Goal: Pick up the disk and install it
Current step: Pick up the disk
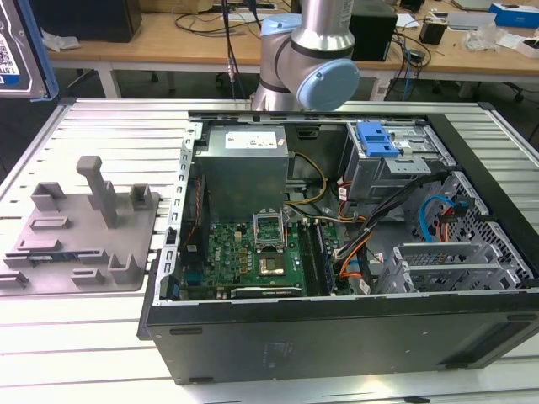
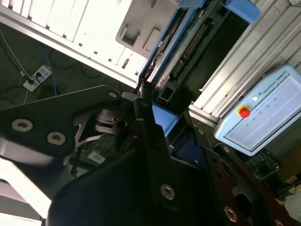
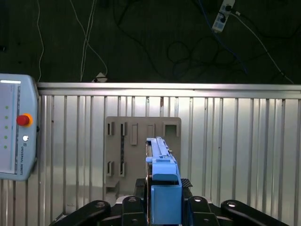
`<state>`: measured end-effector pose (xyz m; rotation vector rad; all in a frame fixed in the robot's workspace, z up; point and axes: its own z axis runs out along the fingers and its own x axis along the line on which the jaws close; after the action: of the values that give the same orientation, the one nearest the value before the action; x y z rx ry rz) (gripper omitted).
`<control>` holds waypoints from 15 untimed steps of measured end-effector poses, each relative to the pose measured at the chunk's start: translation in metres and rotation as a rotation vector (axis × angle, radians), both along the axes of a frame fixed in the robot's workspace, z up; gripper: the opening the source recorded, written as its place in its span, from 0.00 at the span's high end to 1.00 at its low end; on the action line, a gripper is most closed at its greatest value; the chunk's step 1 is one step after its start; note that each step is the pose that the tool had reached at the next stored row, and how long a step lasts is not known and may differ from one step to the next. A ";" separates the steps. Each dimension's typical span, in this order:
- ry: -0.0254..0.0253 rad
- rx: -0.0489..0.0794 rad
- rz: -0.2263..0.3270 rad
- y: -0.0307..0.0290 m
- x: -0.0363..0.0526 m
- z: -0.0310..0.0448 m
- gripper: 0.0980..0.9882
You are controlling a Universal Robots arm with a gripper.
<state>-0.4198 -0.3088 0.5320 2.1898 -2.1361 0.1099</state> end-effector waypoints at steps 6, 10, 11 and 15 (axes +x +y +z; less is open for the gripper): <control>0.0000 0.021 0.000 -0.0057 0.0041 0.0001 0.70; -0.0001 0.022 0.000 -0.0105 0.0159 0.0005 0.70; 0.0000 0.022 0.000 -0.0114 0.0188 0.0006 0.70; 0.0001 0.021 0.000 -0.0170 0.0336 0.0007 0.70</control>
<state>-0.3861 -0.3258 0.5327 2.2012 -2.1473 0.0873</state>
